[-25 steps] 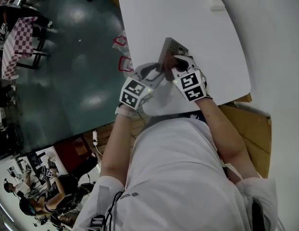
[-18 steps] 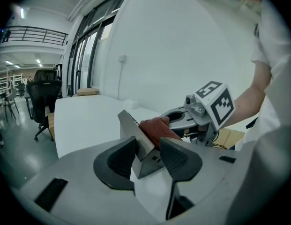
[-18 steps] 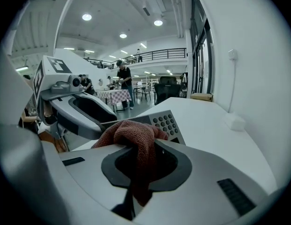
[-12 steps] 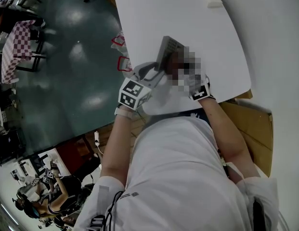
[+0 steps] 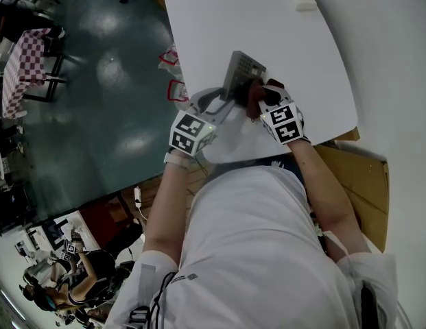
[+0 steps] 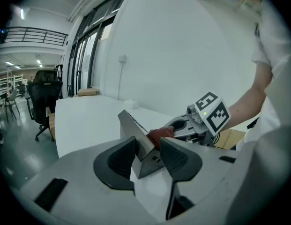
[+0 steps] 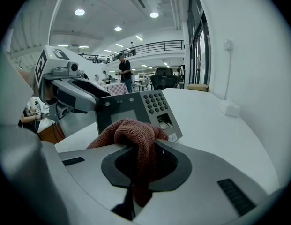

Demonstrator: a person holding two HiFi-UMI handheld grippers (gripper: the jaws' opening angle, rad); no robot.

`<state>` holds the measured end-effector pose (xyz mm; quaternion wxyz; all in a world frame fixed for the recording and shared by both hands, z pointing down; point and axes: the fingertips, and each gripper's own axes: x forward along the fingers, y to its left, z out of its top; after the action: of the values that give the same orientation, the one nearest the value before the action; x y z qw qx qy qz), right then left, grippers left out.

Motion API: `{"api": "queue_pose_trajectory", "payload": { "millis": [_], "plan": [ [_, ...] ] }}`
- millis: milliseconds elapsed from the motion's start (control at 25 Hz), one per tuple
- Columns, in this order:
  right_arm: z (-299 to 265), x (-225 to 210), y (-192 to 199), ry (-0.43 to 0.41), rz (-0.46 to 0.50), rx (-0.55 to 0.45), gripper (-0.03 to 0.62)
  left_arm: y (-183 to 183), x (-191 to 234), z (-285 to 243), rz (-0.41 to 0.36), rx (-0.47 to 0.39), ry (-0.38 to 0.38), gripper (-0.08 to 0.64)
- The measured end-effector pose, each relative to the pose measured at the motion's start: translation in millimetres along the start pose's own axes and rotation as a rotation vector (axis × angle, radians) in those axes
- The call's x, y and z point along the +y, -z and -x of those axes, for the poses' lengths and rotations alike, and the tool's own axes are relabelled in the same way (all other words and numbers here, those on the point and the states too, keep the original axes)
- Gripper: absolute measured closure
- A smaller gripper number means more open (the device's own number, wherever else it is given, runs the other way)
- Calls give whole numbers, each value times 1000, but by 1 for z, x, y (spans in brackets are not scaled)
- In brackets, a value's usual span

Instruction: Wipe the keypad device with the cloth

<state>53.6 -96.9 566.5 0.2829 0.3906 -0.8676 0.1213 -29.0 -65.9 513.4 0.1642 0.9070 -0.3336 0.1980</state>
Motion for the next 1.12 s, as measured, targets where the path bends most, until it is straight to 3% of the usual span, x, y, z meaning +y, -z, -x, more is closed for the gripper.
{"api": "queue_pose_trajectory", "payload": {
  "millis": [720, 920, 1120],
  "plan": [
    [-1, -3, 23, 13, 19, 76, 554, 2, 5, 1, 1, 2, -27, 400],
    [0, -4, 19, -36, -19, 101, 554, 3, 7, -1, -5, 3, -28, 400],
    [10, 6, -11, -79, -26, 13, 554, 4, 4, -2, -1, -9, -28, 400]
  ]
}}
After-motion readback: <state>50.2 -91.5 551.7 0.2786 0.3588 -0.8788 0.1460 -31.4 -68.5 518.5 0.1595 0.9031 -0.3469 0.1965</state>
